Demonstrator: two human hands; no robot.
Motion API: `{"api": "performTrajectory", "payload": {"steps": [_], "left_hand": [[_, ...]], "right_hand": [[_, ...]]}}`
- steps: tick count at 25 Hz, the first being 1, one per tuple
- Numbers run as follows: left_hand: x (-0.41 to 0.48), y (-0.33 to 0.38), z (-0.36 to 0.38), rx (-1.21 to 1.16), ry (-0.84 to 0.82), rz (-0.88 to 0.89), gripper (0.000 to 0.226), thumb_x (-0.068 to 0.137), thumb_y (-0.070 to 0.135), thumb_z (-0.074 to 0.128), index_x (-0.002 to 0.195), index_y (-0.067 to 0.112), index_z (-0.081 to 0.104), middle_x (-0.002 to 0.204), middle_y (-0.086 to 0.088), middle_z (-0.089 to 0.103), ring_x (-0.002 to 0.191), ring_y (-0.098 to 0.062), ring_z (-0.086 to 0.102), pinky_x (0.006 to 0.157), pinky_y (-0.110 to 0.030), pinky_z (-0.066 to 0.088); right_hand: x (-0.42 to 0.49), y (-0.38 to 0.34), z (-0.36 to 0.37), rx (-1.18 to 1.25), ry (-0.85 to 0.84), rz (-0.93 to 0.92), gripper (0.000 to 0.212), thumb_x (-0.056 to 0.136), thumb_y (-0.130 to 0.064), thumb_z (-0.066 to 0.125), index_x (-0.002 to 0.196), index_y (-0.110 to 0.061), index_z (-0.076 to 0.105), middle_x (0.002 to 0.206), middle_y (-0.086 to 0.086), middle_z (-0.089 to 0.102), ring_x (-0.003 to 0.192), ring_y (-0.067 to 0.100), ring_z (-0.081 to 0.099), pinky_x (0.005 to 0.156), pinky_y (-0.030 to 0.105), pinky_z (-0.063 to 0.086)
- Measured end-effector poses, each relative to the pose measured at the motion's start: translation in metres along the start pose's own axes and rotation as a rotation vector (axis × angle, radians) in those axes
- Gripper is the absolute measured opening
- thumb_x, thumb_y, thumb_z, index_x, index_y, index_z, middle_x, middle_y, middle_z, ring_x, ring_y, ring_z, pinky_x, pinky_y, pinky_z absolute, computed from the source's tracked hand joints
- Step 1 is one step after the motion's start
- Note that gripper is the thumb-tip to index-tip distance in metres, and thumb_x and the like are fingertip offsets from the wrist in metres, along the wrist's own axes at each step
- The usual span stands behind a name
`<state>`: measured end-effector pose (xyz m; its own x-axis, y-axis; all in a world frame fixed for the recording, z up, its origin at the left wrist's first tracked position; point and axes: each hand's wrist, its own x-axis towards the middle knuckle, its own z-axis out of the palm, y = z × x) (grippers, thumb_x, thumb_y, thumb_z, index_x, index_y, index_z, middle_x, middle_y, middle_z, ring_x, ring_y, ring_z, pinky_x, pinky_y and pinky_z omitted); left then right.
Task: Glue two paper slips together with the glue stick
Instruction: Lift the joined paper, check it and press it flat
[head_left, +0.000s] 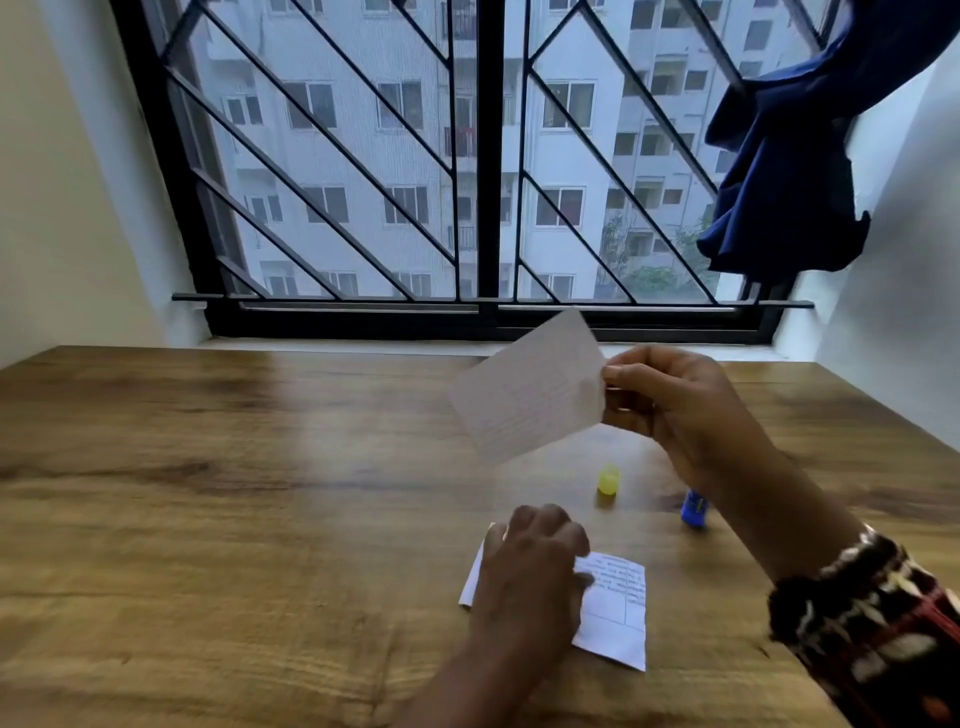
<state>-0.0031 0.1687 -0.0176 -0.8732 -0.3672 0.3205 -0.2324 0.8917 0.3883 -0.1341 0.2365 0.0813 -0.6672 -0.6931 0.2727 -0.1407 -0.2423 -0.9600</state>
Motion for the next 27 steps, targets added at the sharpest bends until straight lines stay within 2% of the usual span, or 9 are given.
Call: {"api": "performTrajectory", "payload": {"steps": [2,5,8,10,16,18,21,23,27], "left_hand": [[-0.002,0.003,-0.011,-0.301,0.320,-0.139,0.005,0.087,0.022,0.055,0.087,0.020,0.060,0.097,0.003,0.063,0.098,-0.014,0.054,0.087,-0.031,0.044],[0.000,0.004,-0.032,-0.839,0.648,-0.452,0.021,0.088,0.030,0.054,0.075,0.014,0.059,0.072,-0.003,0.064,0.068,-0.019,0.059,0.072,-0.044,0.053],[0.006,-0.007,-0.054,-1.205,0.546,-0.600,0.026,0.086,0.038,0.054,0.078,0.013,0.058,0.076,-0.002,0.062,0.070,-0.017,0.057,0.065,-0.037,0.049],[0.009,-0.014,-0.063,-1.270,0.451,-0.607,0.014,0.083,0.025,0.061,0.074,0.015,0.060,0.071,0.000,0.065,0.068,-0.015,0.059,0.063,-0.032,0.045],[0.012,-0.025,-0.065,-1.139,0.362,-0.513,0.019,0.077,0.002,0.065,0.064,0.014,0.059,0.046,0.010,0.063,0.043,-0.002,0.056,0.039,-0.012,0.043],[0.012,-0.025,-0.059,-1.102,0.322,-0.499,0.018,0.077,0.002,0.066,0.064,0.013,0.060,0.053,0.006,0.062,0.048,-0.007,0.056,0.044,-0.016,0.044],[0.013,-0.034,-0.049,-0.984,0.314,-0.499,0.017,0.083,0.015,0.063,0.065,0.013,0.061,0.060,0.000,0.062,0.056,-0.014,0.055,0.051,-0.023,0.045],[0.013,-0.046,-0.040,-0.725,0.299,-0.565,0.015,0.082,0.024,0.064,0.073,0.012,0.063,0.069,-0.002,0.066,0.067,-0.020,0.059,0.059,-0.026,0.048],[0.016,-0.047,-0.019,-0.081,-0.038,-0.699,0.043,0.075,0.043,0.066,0.103,0.011,0.055,0.113,-0.010,0.058,0.109,-0.030,0.049,0.085,-0.040,0.045]], "right_hand": [[-0.016,-0.003,-0.011,0.142,0.043,0.055,0.016,0.085,-0.001,0.050,0.073,-0.007,0.059,0.057,0.001,0.070,0.054,0.010,0.067,0.052,0.020,0.056],[-0.035,0.001,-0.018,0.293,0.121,0.126,0.016,0.085,-0.002,0.048,0.075,-0.006,0.059,0.057,0.002,0.072,0.054,0.011,0.068,0.051,0.021,0.056],[-0.049,0.014,-0.017,0.398,0.153,0.164,0.013,0.076,-0.004,0.054,0.068,-0.009,0.062,0.056,0.001,0.071,0.053,0.012,0.068,0.051,0.022,0.057],[-0.058,0.023,-0.016,0.416,0.131,0.177,0.009,0.065,-0.010,0.059,0.061,-0.012,0.066,0.058,0.002,0.071,0.055,0.013,0.068,0.053,0.023,0.058],[-0.072,0.039,-0.026,0.189,0.127,0.169,0.018,0.080,-0.017,0.057,0.070,-0.015,0.072,0.069,0.002,0.075,0.060,0.014,0.069,0.048,0.022,0.053],[-0.076,0.043,-0.027,0.081,0.135,0.144,0.008,0.074,-0.009,0.062,0.076,-0.009,0.070,0.067,0.003,0.074,0.058,0.016,0.068,0.045,0.022,0.051],[-0.083,0.050,-0.030,-0.041,0.219,0.070,0.025,0.074,0.011,0.059,0.067,-0.011,0.067,0.059,0.000,0.073,0.053,0.011,0.066,0.042,0.020,0.050],[-0.086,0.051,-0.037,-0.056,0.272,0.036,0.029,0.074,0.011,0.059,0.063,-0.014,0.067,0.058,-0.003,0.073,0.052,0.008,0.066,0.044,0.018,0.051],[-0.094,0.055,-0.048,-0.004,0.305,0.052,0.025,0.076,0.011,0.057,0.068,-0.012,0.066,0.059,-0.005,0.073,0.053,0.008,0.067,0.044,0.016,0.051]]}}
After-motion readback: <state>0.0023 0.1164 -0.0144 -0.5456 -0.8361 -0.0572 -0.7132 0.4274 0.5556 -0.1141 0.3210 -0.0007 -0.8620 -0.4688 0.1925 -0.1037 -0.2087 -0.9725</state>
